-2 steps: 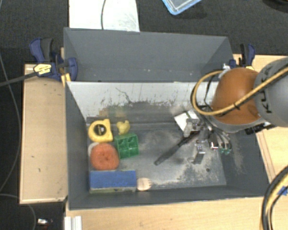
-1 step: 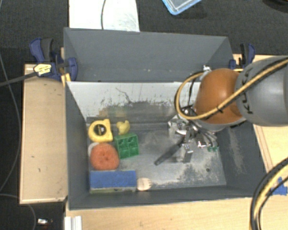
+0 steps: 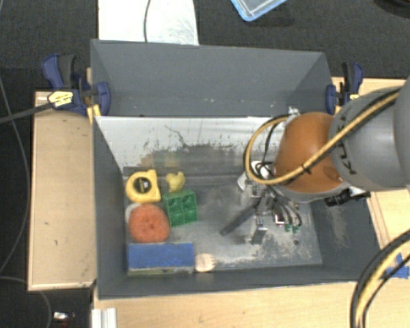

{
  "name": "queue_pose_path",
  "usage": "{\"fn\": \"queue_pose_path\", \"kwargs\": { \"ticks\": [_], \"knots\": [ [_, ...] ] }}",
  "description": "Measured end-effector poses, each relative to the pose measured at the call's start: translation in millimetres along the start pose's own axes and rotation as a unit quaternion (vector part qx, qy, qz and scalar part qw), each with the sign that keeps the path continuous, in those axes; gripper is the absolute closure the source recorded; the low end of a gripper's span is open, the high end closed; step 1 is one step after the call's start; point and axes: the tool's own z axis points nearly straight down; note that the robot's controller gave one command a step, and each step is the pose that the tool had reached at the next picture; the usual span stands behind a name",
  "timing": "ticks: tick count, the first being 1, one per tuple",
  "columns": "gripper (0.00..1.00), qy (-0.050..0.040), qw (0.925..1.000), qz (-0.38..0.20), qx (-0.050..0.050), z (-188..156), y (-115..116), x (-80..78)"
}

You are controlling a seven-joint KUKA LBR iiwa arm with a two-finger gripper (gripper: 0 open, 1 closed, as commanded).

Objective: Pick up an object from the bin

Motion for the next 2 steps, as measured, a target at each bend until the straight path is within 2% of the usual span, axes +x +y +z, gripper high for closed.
{"fn": "queue_pose_path", "kwargs": {
  "ticks": [1,2],
  "knots": [
    [0.0,-0.0002,1.0,-0.005,0.0,1,1,14.4],
    [1.0,-0.001,0.9986,-0.053,-0.001,6,-2,-3.3]
  ]
}}
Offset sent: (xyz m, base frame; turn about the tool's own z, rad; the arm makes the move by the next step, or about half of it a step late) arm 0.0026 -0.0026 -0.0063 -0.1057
